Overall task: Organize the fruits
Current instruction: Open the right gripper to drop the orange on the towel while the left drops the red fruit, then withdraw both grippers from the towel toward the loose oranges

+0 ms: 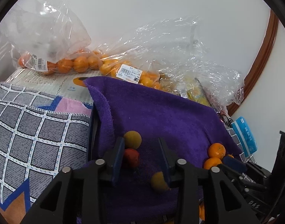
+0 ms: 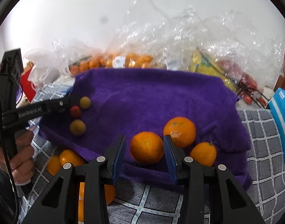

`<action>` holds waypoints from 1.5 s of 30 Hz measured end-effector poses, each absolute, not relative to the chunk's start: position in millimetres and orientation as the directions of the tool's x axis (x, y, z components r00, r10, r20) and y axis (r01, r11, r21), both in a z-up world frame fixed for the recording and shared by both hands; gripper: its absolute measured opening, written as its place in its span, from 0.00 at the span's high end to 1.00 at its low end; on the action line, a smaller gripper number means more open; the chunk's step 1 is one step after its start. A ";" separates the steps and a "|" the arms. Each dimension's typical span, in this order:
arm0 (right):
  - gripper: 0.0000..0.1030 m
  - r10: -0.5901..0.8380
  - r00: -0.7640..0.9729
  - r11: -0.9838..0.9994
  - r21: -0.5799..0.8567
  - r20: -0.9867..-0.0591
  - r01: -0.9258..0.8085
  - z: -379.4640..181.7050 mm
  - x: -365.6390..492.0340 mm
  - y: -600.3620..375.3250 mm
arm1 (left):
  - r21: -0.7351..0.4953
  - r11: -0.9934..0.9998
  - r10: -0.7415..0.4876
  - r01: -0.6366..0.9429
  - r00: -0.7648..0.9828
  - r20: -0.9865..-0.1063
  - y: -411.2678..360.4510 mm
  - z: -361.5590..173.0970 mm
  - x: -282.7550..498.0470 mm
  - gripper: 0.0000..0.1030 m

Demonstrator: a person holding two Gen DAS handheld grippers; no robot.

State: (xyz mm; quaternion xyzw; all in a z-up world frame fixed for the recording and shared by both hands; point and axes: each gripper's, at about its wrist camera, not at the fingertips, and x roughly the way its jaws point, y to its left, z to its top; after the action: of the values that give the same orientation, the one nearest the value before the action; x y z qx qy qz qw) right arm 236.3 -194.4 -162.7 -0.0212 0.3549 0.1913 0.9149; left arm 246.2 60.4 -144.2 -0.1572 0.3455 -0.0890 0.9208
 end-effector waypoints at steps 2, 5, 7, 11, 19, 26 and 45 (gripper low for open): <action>0.48 0.332 0.698 0.931 0.103 -0.635 -0.349 -156.7 233.8 -197.4 | -0.347 0.936 -0.269 0.057 0.751 -0.604 60.2 -142.8 244.7 0.63; 0.46 0.304 0.739 0.945 0.094 -0.601 -0.313 -149.4 229.6 -201.7 | -0.345 0.936 -0.269 0.061 0.759 -0.593 59.8 -140.6 242.8 0.62; 0.46 0.278 0.756 0.953 0.068 -0.592 -0.296 -145.5 228.0 -201.0 | -0.340 0.938 -0.263 0.061 0.766 -0.587 59.6 -139.0 241.3 0.61; 0.46 0.239 0.774 0.957 0.008 -0.587 -0.290 -136.1 221.4 -193.8 | -0.321 0.945 -0.248 0.064 0.780 -0.575 56.9 -135.5 237.7 0.61; 0.46 0.335 0.686 0.930 0.111 -0.646 -0.350 -140.1 196.8 -187.9 | -0.323 0.944 -0.240 0.063 0.803 -0.545 59.1 -126.6 228.6 0.61; 0.47 0.374 0.608 0.910 0.151 -0.701 -0.386 -164.3 177.1 -171.5 | -0.344 0.936 -0.260 0.069 0.794 -0.549 59.9 -125.9 229.8 0.57; 0.57 0.316 0.619 0.916 0.060 -0.719 -0.397 -181.8 172.8 -149.3 | -0.348 0.936 -0.252 0.056 0.797 -0.549 58.6 -127.3 228.6 0.56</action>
State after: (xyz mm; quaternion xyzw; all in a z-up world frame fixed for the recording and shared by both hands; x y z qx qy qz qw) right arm 172.8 -149.3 -181.8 -0.0523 0.3886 0.1983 0.8983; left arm 228.6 58.6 -127.3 -0.1592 0.3080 -0.0825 0.9343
